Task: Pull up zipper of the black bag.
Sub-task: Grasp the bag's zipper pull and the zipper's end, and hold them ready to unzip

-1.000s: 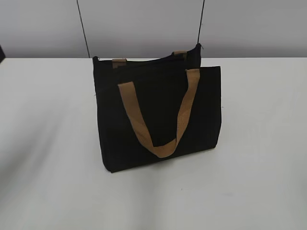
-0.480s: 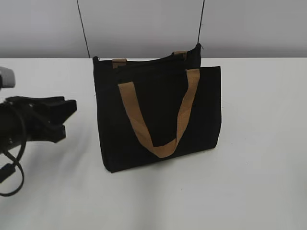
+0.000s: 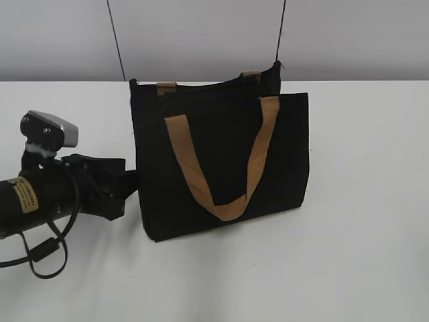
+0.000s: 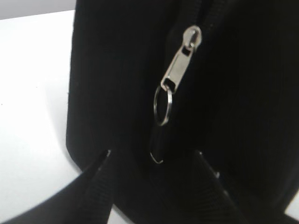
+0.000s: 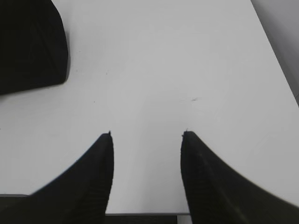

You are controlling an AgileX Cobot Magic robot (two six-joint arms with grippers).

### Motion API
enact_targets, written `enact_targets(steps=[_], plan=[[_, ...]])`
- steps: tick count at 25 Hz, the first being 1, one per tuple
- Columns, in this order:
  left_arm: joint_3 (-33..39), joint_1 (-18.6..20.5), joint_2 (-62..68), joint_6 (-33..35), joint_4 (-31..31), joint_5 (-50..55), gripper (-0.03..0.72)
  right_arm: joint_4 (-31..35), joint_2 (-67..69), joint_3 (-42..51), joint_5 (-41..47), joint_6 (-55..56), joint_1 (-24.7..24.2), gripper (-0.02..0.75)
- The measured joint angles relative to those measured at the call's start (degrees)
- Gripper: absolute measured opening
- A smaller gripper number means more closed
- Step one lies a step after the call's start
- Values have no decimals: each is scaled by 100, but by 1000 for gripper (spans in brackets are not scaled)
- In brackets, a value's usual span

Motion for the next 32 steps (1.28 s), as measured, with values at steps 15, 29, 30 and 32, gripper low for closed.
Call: enact_targets(steps=[15, 29, 30, 32], plan=[[-635, 0, 677, 0, 617, -84, 278, 0, 0, 0, 0, 0, 0, 370], [-396, 0, -689, -6, 175, 929, -6, 0, 0, 0, 0, 0, 0, 370], [-396, 0, -925, -6, 147, 1147, -6, 0, 0, 0, 0, 0, 0, 370], [-396, 0, -1366, 46, 119, 1466, -6, 0, 0, 0, 0, 0, 0, 370]])
